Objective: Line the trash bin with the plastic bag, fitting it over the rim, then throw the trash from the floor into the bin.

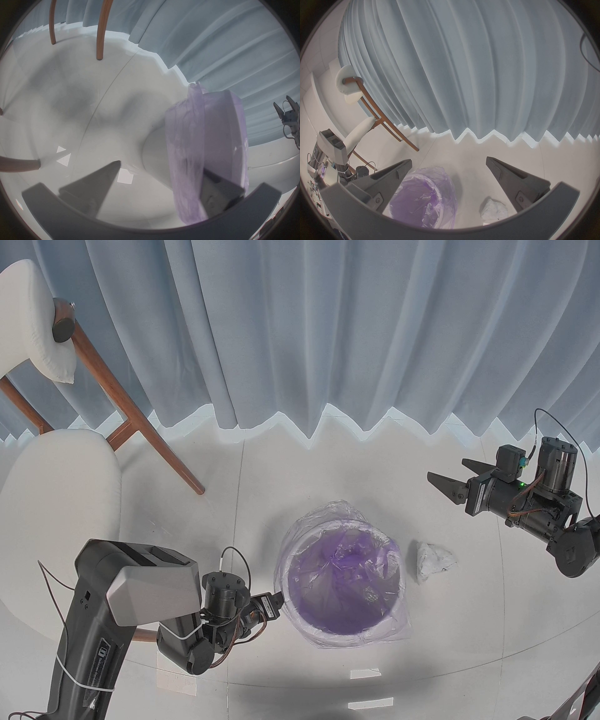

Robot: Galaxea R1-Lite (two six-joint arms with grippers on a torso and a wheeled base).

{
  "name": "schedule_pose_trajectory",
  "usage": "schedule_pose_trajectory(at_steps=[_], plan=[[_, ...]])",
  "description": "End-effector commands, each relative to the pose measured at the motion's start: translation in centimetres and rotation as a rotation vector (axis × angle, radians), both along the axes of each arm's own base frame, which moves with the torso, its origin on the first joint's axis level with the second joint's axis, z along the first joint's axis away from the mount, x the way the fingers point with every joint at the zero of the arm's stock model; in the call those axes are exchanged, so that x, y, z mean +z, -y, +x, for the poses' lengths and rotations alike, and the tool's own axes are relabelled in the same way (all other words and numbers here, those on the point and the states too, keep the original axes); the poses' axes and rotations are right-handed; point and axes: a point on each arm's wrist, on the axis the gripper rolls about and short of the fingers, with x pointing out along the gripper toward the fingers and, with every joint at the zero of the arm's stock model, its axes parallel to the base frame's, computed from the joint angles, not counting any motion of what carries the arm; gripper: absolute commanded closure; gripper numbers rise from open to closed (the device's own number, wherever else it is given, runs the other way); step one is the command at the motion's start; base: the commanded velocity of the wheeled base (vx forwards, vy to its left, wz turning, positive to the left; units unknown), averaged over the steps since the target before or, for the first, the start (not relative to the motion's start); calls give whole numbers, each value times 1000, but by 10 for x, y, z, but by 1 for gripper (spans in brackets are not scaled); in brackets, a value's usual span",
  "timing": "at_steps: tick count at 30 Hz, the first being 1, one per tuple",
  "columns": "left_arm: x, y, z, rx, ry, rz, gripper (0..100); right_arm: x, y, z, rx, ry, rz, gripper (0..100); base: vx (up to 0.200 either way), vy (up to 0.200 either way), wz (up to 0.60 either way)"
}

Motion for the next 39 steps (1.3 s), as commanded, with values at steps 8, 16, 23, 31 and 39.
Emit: schedule_pose_trajectory(at_steps=[8, 16, 23, 31, 39], plan=[[-4, 9, 21, -26, 37, 71, 100, -1, 0, -1, 2, -4, -1, 0, 0, 0, 0], [-7, 9, 28, 1, -59, 252, 100, -3, 0, 0, 1, -14, 2, 0, 0, 0, 0], [-5, 10, 31, -3, -78, 296, 100, -9, 1, -4, 1, -34, -1, 0, 0, 0, 0], [-2, 11, 36, 12, -144, 363, 100, -9, 1, -5, -2, -20, 9, 0, 0, 0, 0], [-1, 12, 37, 20, -161, 409, 100, -13, 2, -8, -2, -22, 13, 0, 0, 0, 0]])
